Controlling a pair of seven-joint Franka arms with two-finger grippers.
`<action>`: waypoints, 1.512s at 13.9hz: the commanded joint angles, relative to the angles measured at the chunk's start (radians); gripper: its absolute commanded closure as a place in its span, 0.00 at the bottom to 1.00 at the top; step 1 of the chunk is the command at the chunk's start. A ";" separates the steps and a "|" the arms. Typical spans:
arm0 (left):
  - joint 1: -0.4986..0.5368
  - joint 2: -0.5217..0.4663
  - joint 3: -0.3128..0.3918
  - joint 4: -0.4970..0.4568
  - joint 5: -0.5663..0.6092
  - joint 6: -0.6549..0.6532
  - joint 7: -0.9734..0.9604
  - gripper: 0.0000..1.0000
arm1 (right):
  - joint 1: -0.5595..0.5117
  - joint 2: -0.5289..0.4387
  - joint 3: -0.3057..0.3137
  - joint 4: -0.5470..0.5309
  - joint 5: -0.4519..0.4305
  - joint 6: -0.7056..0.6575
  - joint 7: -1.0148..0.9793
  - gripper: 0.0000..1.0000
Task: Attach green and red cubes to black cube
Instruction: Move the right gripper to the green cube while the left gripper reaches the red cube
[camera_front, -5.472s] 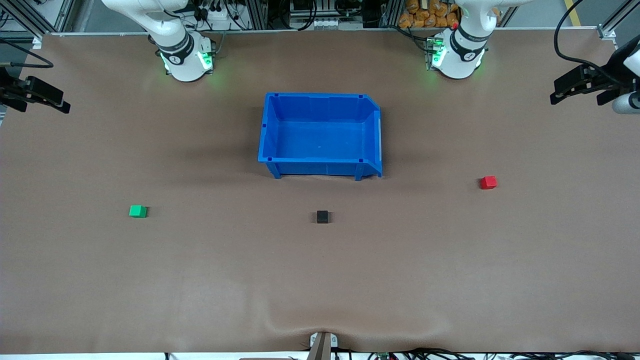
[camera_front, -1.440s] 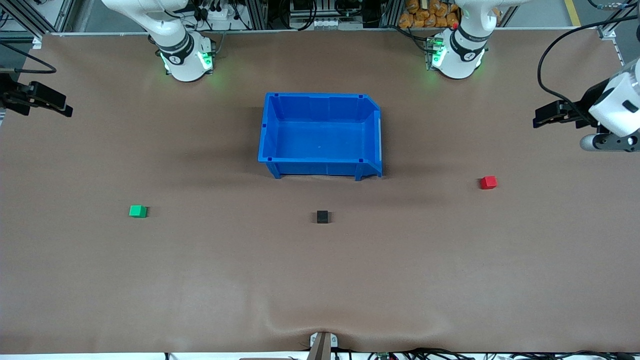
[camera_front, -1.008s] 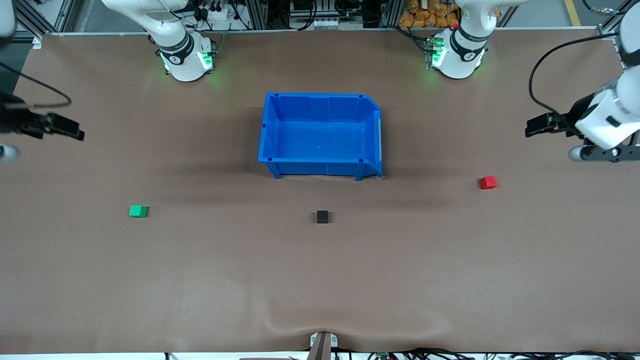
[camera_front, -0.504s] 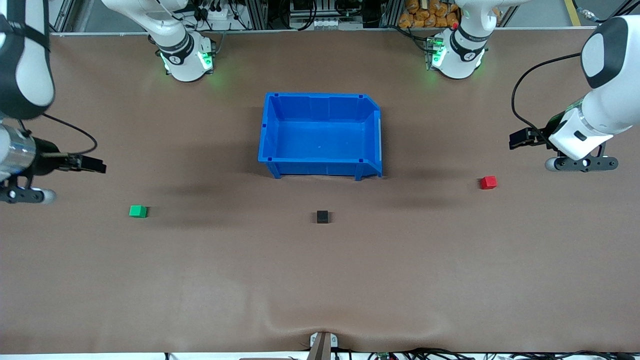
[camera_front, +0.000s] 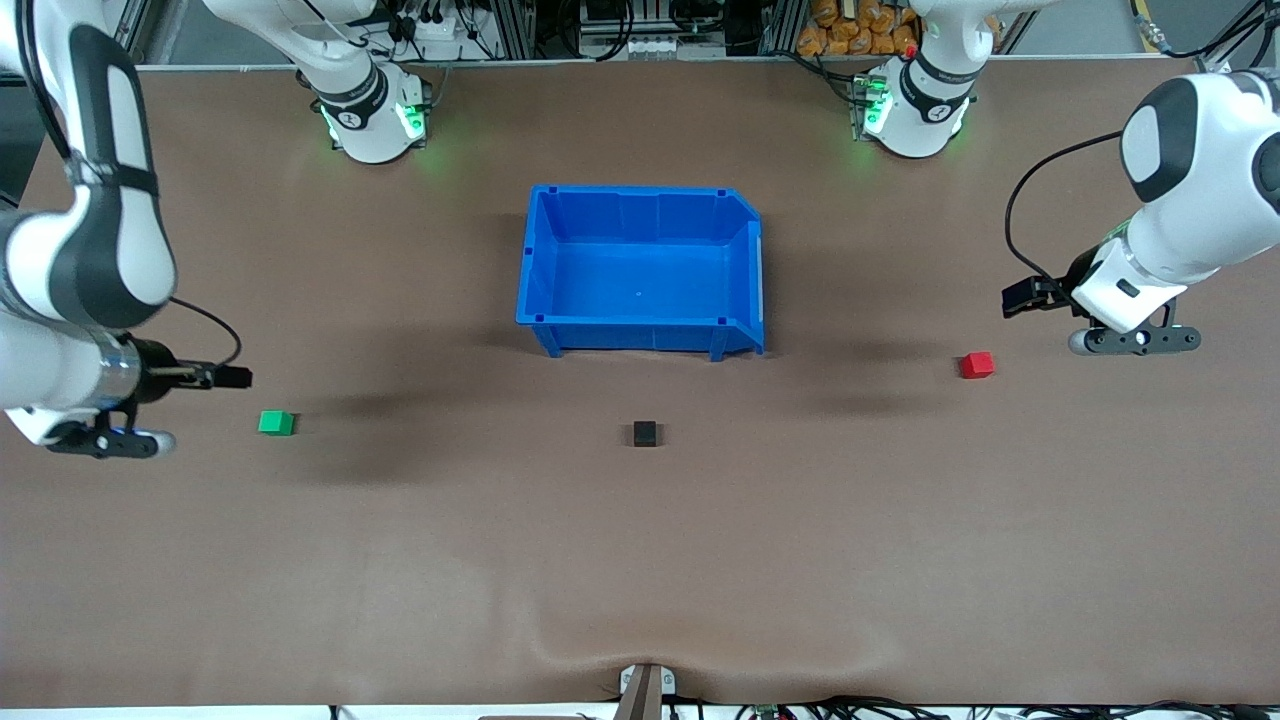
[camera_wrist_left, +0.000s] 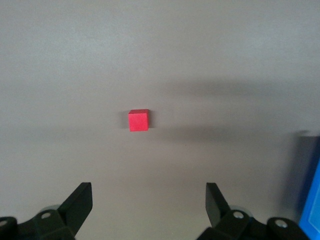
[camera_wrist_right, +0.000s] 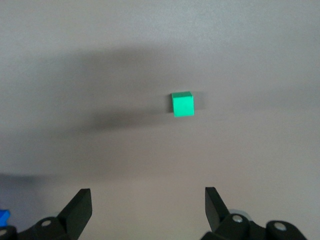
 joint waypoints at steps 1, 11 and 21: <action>0.011 -0.015 -0.006 -0.069 0.000 0.081 -0.011 0.00 | -0.010 0.055 0.002 0.001 -0.040 0.061 -0.051 0.00; 0.014 0.078 -0.006 -0.089 0.000 0.193 -0.011 0.00 | -0.078 0.115 0.003 -0.286 -0.039 0.578 -0.237 0.00; 0.013 0.149 -0.006 -0.077 0.000 0.225 -0.011 0.00 | -0.083 0.201 0.003 -0.287 0.035 0.617 -0.237 0.00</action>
